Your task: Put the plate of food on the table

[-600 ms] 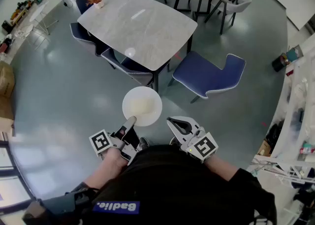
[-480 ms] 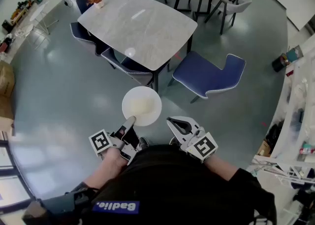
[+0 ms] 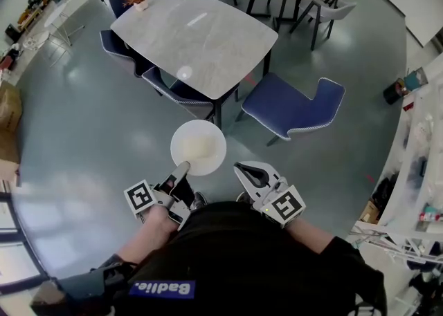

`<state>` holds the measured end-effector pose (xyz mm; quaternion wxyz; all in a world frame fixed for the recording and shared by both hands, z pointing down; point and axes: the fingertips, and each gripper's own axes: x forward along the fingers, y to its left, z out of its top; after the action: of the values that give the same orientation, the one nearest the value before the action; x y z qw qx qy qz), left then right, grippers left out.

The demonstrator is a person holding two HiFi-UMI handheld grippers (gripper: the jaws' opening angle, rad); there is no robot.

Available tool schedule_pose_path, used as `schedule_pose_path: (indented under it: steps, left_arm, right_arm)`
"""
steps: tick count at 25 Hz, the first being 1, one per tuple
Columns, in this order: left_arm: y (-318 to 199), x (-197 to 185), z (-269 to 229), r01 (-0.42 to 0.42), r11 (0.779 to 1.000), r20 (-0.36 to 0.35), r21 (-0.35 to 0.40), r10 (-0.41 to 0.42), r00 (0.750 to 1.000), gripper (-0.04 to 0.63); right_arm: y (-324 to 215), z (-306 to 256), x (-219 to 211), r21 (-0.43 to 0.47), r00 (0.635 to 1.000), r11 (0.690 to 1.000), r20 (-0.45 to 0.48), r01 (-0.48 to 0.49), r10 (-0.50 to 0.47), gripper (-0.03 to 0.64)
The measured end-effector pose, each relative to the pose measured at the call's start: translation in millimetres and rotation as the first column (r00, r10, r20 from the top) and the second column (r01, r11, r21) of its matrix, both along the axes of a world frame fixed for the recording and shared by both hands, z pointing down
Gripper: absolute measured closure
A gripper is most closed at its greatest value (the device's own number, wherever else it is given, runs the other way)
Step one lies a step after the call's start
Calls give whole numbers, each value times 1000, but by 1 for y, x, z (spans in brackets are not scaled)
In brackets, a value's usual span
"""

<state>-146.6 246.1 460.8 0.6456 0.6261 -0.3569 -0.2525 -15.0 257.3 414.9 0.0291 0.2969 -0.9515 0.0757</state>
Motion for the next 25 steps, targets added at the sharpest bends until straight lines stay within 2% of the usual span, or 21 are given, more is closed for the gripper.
schedule_pose_path:
  steps: [15, 25]
  left_arm:
    - [1, 47, 11, 86, 996, 5, -12, -86, 996, 581]
    - [-29, 50, 15, 95, 995, 5, -7, -95, 995, 581]
  right_arm:
    - [-12, 13, 58, 8, 999, 999, -2, 44, -44, 607]
    - [-43, 17, 64, 11, 999, 999, -5, 42, -42, 607]
